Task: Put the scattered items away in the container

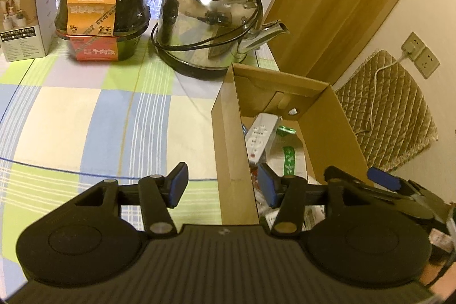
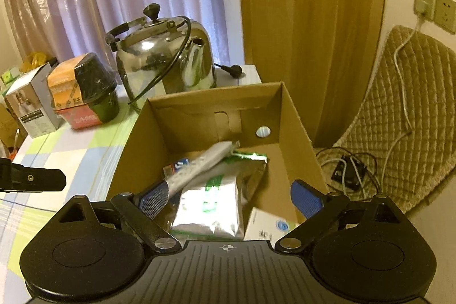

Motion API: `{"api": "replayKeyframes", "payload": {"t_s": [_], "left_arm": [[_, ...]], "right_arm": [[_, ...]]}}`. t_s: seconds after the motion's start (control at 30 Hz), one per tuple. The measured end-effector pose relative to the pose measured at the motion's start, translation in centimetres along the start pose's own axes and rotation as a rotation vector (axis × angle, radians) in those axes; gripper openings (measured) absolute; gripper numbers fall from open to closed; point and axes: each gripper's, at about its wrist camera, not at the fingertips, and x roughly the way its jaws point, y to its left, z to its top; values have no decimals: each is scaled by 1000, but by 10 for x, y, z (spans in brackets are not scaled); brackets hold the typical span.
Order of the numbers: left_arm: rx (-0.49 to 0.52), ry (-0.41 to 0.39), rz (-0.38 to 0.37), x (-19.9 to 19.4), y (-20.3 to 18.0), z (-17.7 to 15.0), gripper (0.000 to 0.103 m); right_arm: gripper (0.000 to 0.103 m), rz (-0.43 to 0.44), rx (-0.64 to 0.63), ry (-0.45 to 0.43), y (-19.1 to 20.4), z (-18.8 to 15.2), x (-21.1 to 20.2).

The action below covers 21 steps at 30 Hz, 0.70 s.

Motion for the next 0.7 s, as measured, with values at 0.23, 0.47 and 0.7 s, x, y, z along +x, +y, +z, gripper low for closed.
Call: {"api": "replayKeyframes", "payload": {"t_s": [0.23, 0.47, 0.7], "left_arm": [[47, 3, -15, -32, -12, -28, 62], [94, -3, -21, -66, -28, -60, 83], [127, -19, -3, -96, -36, -90, 100]], "right_arm": [[98, -5, 28, -23, -1, -11, -53], [98, -19, 27, -29, -2, -27, -109], [103, -28, 31, -34, -2, -47, -151]]}}
